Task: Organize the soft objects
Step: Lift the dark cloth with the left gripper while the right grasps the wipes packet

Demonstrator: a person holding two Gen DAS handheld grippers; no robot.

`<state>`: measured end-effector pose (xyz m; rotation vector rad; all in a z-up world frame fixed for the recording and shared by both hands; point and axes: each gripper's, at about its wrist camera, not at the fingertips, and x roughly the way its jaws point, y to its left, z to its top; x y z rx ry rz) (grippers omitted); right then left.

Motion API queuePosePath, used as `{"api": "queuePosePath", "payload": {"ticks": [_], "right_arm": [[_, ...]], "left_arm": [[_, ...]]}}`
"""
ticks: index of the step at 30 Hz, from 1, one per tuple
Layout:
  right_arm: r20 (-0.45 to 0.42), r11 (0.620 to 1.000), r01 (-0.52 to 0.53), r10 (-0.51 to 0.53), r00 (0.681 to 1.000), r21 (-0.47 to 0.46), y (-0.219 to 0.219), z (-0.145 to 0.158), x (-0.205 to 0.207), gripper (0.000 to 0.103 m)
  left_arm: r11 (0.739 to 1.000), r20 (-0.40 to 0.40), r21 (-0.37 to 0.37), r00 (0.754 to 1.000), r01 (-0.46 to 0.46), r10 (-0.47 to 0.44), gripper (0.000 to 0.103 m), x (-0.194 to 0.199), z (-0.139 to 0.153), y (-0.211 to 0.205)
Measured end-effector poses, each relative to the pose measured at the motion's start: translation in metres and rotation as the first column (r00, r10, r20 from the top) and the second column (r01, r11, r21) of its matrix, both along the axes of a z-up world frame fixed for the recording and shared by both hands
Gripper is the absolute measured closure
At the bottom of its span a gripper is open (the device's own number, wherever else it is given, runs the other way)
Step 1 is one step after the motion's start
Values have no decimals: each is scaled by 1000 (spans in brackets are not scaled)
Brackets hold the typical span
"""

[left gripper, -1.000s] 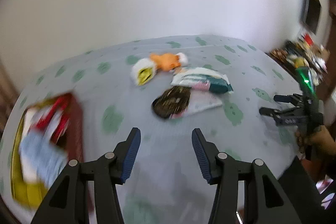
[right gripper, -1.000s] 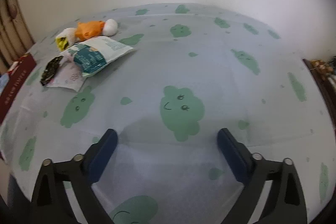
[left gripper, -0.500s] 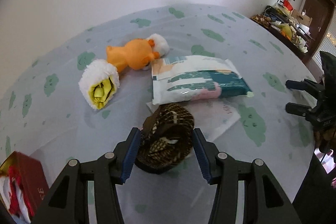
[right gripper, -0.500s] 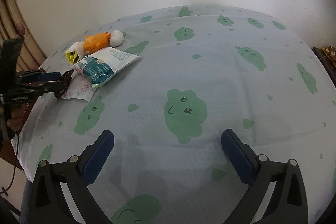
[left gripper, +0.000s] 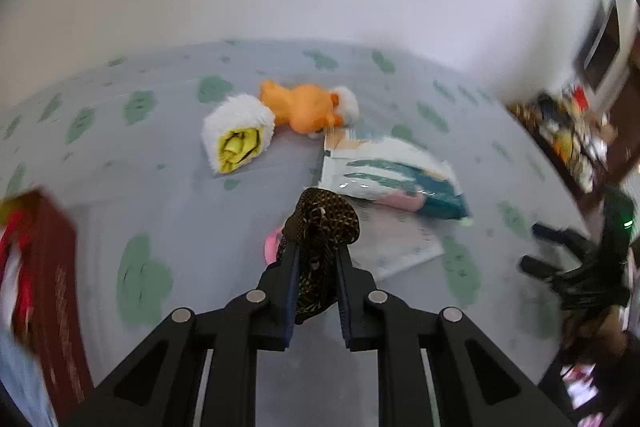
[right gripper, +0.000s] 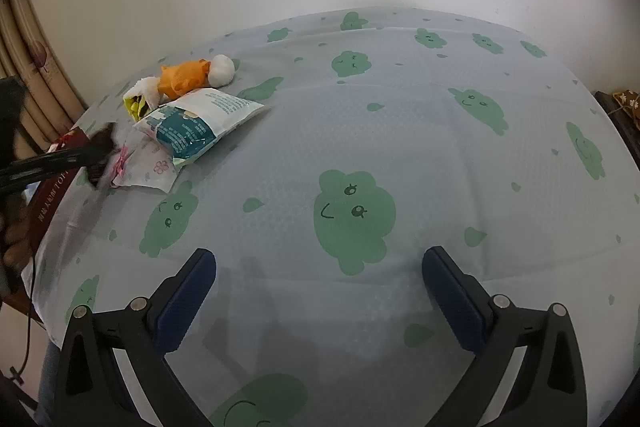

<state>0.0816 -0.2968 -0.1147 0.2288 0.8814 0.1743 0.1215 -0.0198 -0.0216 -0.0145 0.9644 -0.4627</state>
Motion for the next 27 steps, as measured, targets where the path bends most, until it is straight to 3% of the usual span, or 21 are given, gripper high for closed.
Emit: {"api": "queuePosePath", "payload": {"ticks": [6,14,17,22,27], "right_arm": [[-5,1000,-1,1,1000,-17,3,0,0,0],[-3,999,17,-17,1000,-50,7,3,-1,0],[55,995,-83,85,995,-50,17,19,-1,0],[125,916,-356,381,916,-187,58,68,33,1],[13,822,-549,557,831,-150,87,78,95,1]], "left_arm": [[995,48,-2,994,-99,99,86,-55,12,6],[983,2,-33,984,-180,181,86,-84,5,23],[980,-13,-40,980,-197,196,86,-89,3,29],[978,-26,-51,979,-203,202,86,-93,2,34],[975,-36,-67,978,-210,208,86,-98,3,35]]}}
